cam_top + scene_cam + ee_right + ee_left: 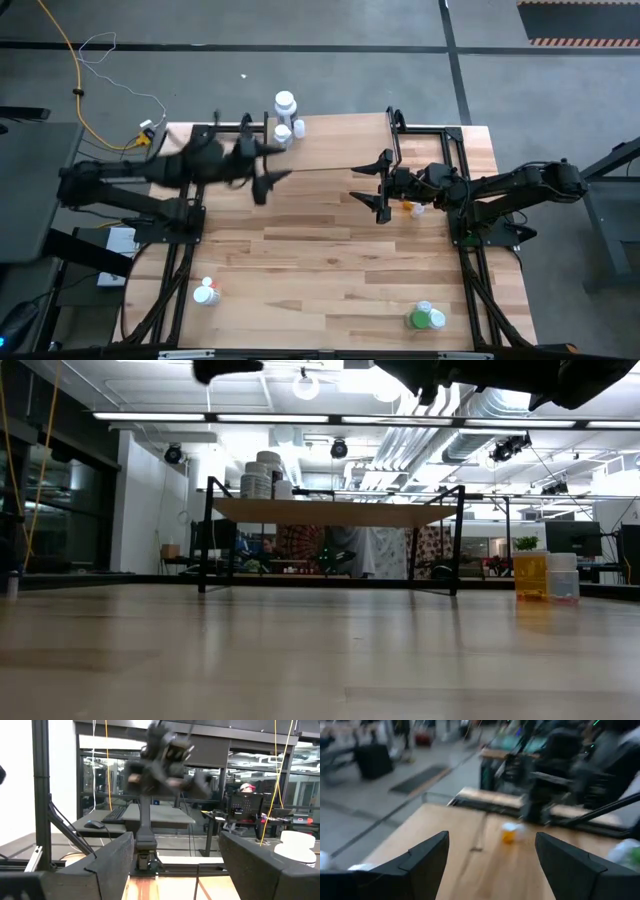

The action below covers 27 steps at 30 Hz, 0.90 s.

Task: Pick and place medicine bottles onto shelf by color
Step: Put the top white pill bottle on the shelf

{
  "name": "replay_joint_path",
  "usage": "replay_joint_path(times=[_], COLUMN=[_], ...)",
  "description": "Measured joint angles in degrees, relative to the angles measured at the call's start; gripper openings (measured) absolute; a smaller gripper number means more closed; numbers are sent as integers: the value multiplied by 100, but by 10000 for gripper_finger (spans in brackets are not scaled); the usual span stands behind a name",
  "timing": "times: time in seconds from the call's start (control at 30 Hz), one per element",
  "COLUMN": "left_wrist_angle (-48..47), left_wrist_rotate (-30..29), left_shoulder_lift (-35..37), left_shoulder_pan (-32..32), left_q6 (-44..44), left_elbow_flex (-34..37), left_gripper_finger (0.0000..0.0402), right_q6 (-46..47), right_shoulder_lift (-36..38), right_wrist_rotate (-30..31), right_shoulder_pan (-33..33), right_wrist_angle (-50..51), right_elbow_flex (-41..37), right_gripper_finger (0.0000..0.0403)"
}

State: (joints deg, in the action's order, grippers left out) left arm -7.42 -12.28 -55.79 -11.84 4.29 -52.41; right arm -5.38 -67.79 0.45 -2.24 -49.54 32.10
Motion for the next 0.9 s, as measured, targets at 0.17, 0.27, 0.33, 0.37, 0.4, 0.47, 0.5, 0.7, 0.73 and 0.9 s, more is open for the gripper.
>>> replay_joint_path(times=[0.17, 0.27, 0.33, 0.37, 0.4, 0.47, 0.5, 0.7, 0.73, 0.9], left_wrist_angle=[2327, 3167, 3416, 3475, 3501, 3508, 3508, 3482, 3480, 3473], left_wrist_rotate=[-37, -38, -90, -152, -234, -326, -341, -338, -339, -338], left_shoulder_lift=[962, 1282, 1412, 1455, 1505, 1627, 1663, 1696, 1694, 1685], left_shoulder_pan=[561, 744, 803, 807, 809, 808, 807, 816, 816, 816], left_q6=[-150, -314, -379, -434, -445, -445, -443, -447, -447, -447], left_elbow_flex=[2102, 2847, 3131, 3179, 3182, 3181, 3181, 3181, 3181, 3181], left_gripper_finger=[287, 287, 287, 287, 287, 287, 287, 287, 287, 287], right_q6=[0, 0, 2, 1, 2, 36, 51, 89, 89, 339], right_shoulder_lift=[0, 0, 0, 0, 0, 0, 0, 0, 0, 0], right_wrist_rotate=[0, 0, 0, 2, 18, 114, 154, 341, 341, 381], right_shoulder_pan=[-2, -1, -2, -2, -1, 0, 0, 0, 0, 0], right_wrist_angle=[13, 42, 39, 39, 39, 39, 40, 160, 205, 687], right_elbow_flex=[0, 0, 0, 0, 0, 0, 0, 0, 0, 117], right_gripper_finger=[284, 284, 284, 284, 284, 284, 284, 284, 284, 284])
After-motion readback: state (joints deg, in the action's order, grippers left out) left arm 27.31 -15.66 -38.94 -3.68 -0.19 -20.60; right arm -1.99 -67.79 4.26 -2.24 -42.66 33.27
